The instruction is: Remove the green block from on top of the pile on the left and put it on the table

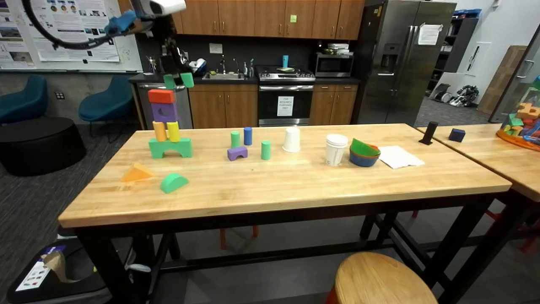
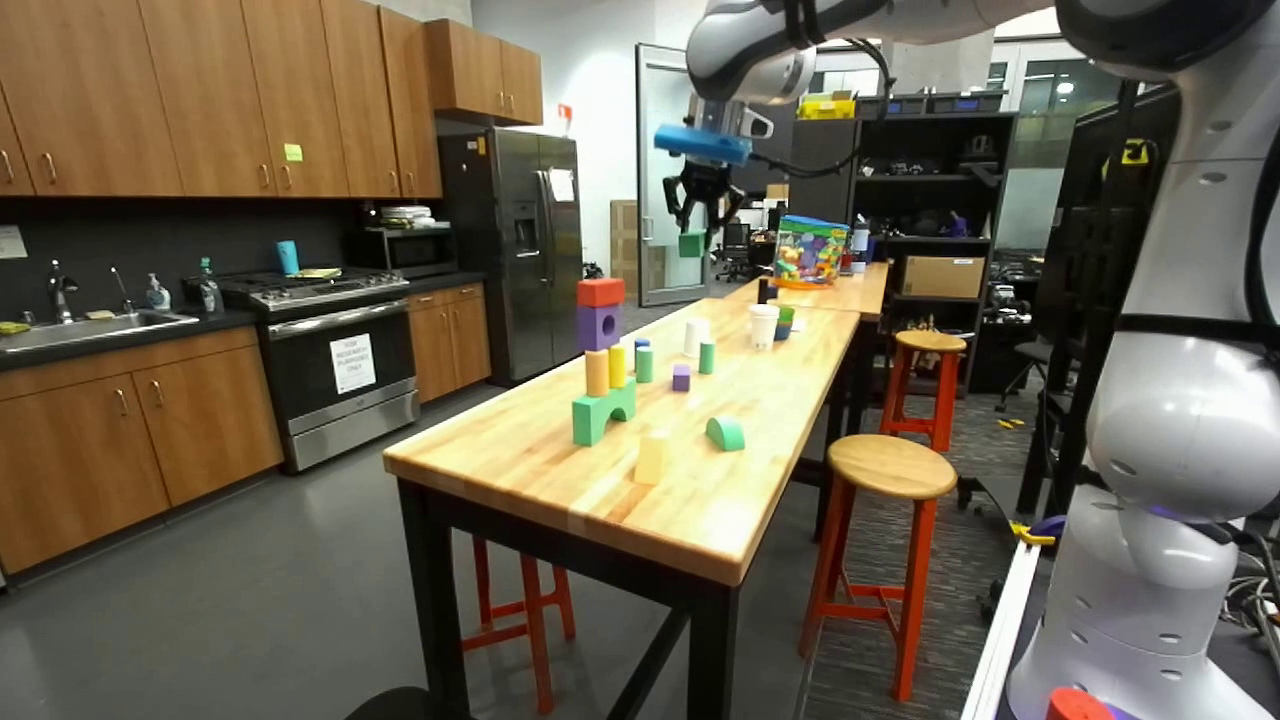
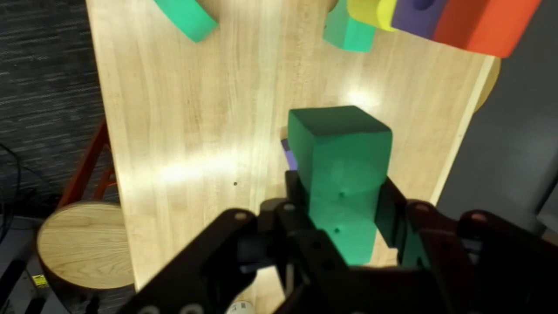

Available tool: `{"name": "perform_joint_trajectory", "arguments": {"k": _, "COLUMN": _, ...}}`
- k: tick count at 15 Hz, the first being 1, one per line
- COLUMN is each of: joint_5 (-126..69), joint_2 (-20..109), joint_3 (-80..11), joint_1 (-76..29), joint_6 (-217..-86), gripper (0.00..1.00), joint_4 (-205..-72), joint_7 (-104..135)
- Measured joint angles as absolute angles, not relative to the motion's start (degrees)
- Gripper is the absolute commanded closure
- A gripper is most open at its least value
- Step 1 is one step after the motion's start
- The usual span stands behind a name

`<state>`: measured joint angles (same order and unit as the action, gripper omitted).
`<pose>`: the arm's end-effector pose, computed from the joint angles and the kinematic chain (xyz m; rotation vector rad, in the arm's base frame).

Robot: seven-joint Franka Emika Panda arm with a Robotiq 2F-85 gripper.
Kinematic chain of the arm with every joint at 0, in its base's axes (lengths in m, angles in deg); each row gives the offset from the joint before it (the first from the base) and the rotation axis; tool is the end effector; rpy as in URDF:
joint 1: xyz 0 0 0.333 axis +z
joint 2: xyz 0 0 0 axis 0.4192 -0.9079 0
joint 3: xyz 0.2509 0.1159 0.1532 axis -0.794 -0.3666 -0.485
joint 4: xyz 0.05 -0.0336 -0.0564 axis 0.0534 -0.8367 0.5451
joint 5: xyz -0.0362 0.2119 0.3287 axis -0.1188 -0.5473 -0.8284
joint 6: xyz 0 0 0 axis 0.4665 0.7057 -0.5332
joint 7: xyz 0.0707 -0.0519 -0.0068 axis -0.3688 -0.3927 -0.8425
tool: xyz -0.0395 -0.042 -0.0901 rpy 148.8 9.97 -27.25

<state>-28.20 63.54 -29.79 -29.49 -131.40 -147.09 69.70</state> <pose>0.5574 -0.1384 0.5965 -2.4665 1.7873 -0.4129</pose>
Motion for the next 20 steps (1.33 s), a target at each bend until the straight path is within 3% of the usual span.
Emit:
{"name": "perform_joint_trajectory", "arguments": {"k": 9, "joint_5": -28.18, "joint_2": 65.60, "joint_3": -33.11, "joint_1": -29.87, "joint_6": -148.95, "gripper": 0.84, "joint_4": -172.79, "joint_7": 66.02}}
{"name": "perform_joint_trajectory", "arguments": {"k": 20, "joint_5": -29.15, "joint_2": 65.52, "joint_3": -34.19, "joint_1": -30.64, "joint_6": -155.03, "gripper": 0.84, "joint_4": -177.90, "joint_7": 60.53}}
